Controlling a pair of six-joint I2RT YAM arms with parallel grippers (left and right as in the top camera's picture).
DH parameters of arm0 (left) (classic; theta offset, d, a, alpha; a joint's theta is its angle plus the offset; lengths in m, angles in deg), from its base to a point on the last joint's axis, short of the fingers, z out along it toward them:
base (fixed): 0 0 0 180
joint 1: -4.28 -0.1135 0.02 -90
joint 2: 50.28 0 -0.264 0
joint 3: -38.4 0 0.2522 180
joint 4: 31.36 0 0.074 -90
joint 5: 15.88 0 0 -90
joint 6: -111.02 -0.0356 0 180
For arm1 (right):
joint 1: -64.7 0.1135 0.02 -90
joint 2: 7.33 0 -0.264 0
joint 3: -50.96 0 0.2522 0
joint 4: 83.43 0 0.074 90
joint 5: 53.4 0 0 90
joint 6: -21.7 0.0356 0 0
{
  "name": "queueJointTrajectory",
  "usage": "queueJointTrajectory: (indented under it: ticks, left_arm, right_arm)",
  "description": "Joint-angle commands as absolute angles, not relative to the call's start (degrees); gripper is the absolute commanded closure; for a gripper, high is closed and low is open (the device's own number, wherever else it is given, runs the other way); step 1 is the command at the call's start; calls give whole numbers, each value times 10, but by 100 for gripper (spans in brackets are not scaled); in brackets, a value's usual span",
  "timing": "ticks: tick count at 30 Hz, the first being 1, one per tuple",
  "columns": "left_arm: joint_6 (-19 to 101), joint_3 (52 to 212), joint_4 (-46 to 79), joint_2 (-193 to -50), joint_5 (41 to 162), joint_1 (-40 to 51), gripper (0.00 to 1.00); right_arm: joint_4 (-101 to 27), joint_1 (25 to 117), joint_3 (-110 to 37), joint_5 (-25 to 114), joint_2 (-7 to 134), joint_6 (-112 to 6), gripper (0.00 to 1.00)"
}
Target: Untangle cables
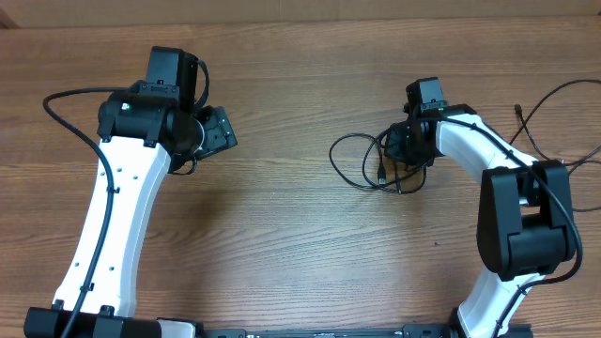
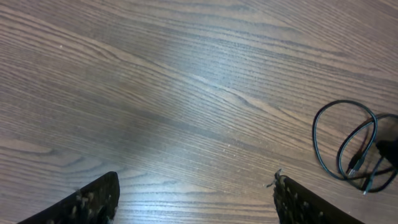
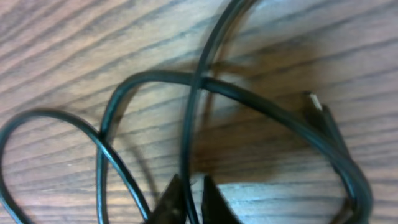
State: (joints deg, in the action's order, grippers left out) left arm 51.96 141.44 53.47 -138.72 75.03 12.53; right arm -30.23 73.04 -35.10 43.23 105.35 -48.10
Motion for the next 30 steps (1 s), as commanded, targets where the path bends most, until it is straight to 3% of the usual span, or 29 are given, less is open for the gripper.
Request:
queueJointTrajectory:
  ticks: [1,10,17,22,30]
  left_arm:
    - [506,1414,538,-1373,752,127,21]
    - [506,1414,538,-1373,752,127,21]
    - [506,1414,538,-1373,752,127,21]
    - [506,1414,538,-1373,752,127,21]
    - [506,1414,538,-1373,752,127,21]
  right_arm:
    - [-302,731,-353,444,1052,-473,96]
    - [-157,686,-512,404,997,-493,96]
    - [-18,575,-664,237,979,-492,96]
    - [18,476,-665,148,981,-452,96]
    - [23,319,-655,231,982,-380,95]
